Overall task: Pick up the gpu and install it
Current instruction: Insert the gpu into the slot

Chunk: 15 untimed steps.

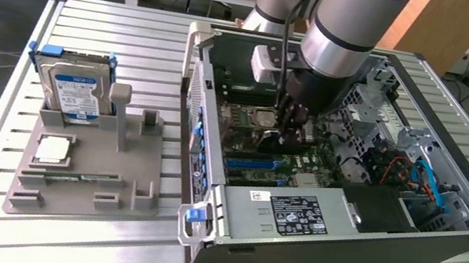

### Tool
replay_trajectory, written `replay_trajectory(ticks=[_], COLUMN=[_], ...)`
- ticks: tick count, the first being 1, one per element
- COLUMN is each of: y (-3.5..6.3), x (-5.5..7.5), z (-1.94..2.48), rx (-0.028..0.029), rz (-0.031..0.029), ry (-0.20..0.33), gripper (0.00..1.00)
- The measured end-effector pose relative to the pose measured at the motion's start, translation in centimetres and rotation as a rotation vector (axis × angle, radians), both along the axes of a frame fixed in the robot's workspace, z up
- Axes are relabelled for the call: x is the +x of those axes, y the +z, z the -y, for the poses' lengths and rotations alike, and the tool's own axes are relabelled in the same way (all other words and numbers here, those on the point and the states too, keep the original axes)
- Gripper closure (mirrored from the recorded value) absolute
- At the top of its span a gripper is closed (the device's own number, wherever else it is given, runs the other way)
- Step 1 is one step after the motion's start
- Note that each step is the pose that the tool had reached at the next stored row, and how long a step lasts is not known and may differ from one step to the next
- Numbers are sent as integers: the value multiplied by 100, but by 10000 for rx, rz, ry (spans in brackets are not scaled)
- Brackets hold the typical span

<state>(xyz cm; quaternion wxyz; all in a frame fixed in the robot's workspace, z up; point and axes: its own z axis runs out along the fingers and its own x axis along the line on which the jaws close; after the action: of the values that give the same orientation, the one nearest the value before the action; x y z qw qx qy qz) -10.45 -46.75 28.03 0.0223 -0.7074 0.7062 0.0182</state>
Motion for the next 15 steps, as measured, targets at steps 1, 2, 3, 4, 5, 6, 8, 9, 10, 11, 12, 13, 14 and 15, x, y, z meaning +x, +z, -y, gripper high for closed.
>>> replay_trajectory(ticks=[1, 2, 3, 4, 5, 6, 8, 9, 10, 11, 12, 13, 14, 15], y=[0, 0, 0, 0, 0, 0, 0, 0, 0, 0, 0, 0, 0, 0], x=[-2, -5, -10, -13, -13, -13, -14, -16, -19, -20, -21, -24, -24, -25], z=[0, 1, 4, 4, 4, 4, 4, 4, 4, 4, 4, 4, 4, 4], rx=[0, 0, 0, 0, 0, 0, 0, 0, 0, 0, 0, 0, 0, -1], rz=[0, 0, 0, 0, 0, 0, 0, 0, 0, 0, 0, 0, 0, 0], ry=[1, 2, 0, 0, 1, 2, 1, 0, -2, -1, 1, 1, 1, 0], gripper=[73, 73, 73, 73, 73, 73, 73, 73, 73, 73, 73, 73, 73, 73])
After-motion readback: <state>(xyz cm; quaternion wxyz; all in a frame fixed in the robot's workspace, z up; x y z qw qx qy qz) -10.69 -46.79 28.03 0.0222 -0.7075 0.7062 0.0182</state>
